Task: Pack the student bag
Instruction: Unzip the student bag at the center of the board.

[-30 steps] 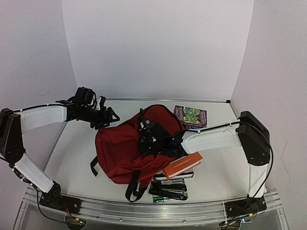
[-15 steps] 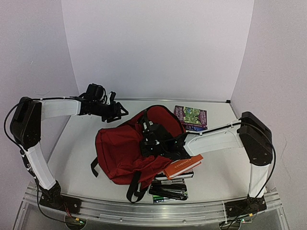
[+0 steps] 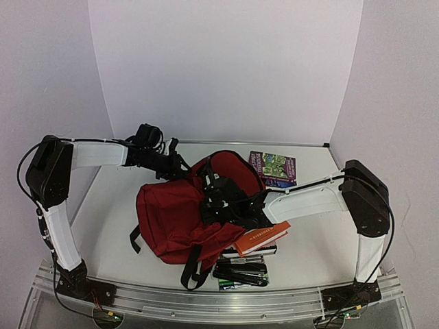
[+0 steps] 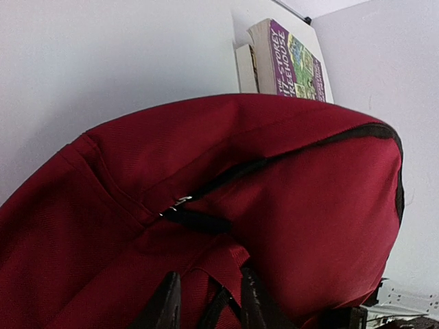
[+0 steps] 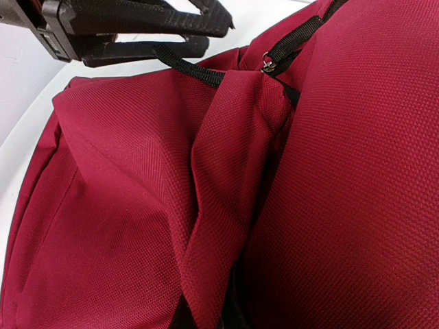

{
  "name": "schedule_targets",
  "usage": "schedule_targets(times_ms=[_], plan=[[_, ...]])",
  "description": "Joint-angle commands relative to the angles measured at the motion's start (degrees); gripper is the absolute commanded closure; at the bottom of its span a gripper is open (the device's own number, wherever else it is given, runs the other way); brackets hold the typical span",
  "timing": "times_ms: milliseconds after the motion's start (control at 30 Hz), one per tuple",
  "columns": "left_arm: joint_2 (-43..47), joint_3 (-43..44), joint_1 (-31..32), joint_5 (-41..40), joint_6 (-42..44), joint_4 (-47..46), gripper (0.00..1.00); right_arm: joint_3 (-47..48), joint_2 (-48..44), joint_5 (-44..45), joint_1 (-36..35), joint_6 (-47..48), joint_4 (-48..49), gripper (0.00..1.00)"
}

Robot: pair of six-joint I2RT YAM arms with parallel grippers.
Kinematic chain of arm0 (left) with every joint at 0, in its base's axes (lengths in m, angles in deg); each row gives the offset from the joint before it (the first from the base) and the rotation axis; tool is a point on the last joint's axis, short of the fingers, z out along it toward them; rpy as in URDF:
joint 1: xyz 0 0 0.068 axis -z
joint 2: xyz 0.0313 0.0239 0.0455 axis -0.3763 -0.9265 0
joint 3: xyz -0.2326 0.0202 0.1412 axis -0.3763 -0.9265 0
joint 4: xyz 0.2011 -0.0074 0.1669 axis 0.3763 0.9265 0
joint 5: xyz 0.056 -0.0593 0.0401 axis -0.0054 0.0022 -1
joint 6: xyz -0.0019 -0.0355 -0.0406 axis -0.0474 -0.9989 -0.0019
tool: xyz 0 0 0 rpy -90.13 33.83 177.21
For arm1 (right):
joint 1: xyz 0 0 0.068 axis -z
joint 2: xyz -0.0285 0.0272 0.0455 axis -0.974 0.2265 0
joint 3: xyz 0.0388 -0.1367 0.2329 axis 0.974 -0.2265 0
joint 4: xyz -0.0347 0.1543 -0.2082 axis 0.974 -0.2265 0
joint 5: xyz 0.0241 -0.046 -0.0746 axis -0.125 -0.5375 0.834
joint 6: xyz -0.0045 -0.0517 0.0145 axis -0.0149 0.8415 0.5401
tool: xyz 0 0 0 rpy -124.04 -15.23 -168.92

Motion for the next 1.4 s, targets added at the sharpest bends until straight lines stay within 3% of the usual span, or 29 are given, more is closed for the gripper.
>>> schedule_targets(times_ms=[0,133,333,467,567,800,867,1000,1067,1200,1367], plan=[[1.1,0.6,0.5,-0.2,0.2,-0.2,0.81,-0.6,-1.5,-0.3,-0.5,-1.2,-0.9,1.00],[3.2,-1.3,1.1,-2.2,-0.3,-0.1,0.85,-0.8,-2.1,-0.2,-0.5,-1.5,-0.9,1.00],[5.5,-3.3,1.3,-4.1,-0.5,0.6,0.72,-0.5,-2.2,-0.3,-0.5,-1.5,-0.8,1.00],[5.8,-3.6,1.5,-4.6,-0.5,1.2,0.72,-0.4,-2.0,-0.4,-0.5,-1.6,-0.8,1.00],[6.2,-3.8,1.9,-4.6,-0.6,1.0,0.77,-0.4,-1.8,-0.3,-0.5,-1.7,-0.8,1.00],[7.4,-4.5,2.1,-5.0,-0.4,0.4,1.00,0.2,-2.9,-0.7,-0.5,-2.4,-1.2,1.00],[8.2,-4.8,2.2,-5.0,0.0,0.2,1.00,0.7,-4.6,-1.9,-0.5,-2.5,-2.0,0.90],[10.7,-6.6,2.2,-4.3,0.6,-1.8,1.00,1.1,-10.7,-0.2,-0.5,-2.0,-5.2,0.50],[11.6,-7.4,2.2,-3.5,0.7,-3.2,1.00,1.6,-13.3,3.1,-0.4,-1.0,-7.1,0.38],[11.9,-7.2,2.2,-1.8,1.3,-3.6,1.00,6.4,-15.0,12.8,-0.1,-0.1,-16.4,0.28],[12.2,-7.0,2.2,-0.7,1.8,-3.6,1.00,12.5,-13.8,14.9,2.1,1.2,-26.1,0.17]])
